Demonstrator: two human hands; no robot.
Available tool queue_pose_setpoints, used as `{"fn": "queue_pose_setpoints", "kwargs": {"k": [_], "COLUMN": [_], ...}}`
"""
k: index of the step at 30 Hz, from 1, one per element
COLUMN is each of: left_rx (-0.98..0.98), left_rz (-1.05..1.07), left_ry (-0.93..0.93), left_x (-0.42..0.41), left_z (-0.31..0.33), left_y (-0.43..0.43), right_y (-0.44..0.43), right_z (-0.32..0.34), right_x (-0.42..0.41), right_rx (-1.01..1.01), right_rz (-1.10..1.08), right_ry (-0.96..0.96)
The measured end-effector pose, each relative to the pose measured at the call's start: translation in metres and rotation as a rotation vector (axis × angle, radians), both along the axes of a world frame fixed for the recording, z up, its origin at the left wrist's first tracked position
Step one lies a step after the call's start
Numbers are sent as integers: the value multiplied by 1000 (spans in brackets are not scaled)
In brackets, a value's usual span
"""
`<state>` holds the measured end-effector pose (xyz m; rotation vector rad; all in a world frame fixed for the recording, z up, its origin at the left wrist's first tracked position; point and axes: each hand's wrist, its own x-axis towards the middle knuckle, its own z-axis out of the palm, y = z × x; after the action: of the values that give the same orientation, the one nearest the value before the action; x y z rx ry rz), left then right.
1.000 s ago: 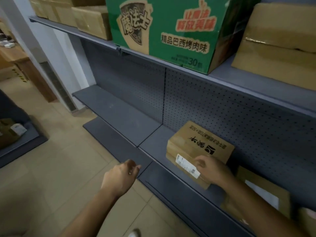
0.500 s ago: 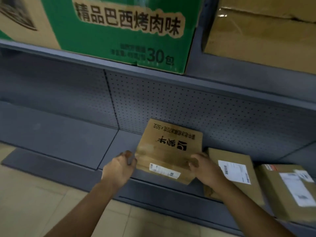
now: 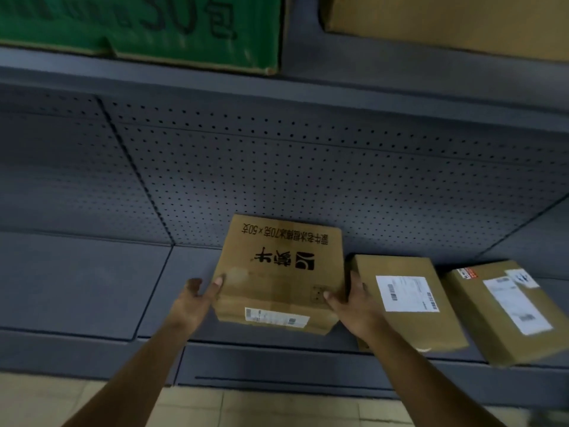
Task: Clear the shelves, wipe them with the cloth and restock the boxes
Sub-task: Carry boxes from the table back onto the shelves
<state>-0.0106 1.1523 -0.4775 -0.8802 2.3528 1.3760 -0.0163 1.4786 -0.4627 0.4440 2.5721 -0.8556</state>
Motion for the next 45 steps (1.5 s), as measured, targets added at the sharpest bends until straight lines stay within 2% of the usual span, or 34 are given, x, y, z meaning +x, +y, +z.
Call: {"fn": "queue_pose_setpoints", "kwargs": {"k": [3,9,14,18,24,34,45], "left_rx": [97,159,250,281,340,329,356], "left_rz": [19,-14,67,102,121,135,167], "left_ry": [-36,-106,-159,-161,-130,-86,-31], "left_x": [-7,-32,-43,-47,-52,-45,-14], "left_z": [-7,-17,-14,-19,-24,-28,5], "left_y": [2,15,20,19,21,26,39], "right_y": [6,16,10,3,3,2,17], "right_z": [-12,-45,-37,-37,-51,-43,-16], "right_x": [1,-12,-22,-27,-32,-24,-3], "right_rx": [-69,-246,-453,-523,-724,-784,-791], "right_rz": [-82,-211,-289,-362,-466,-482,-473], "right_ry": [-41,-105,-218,-338,-328,-262,-233]}}
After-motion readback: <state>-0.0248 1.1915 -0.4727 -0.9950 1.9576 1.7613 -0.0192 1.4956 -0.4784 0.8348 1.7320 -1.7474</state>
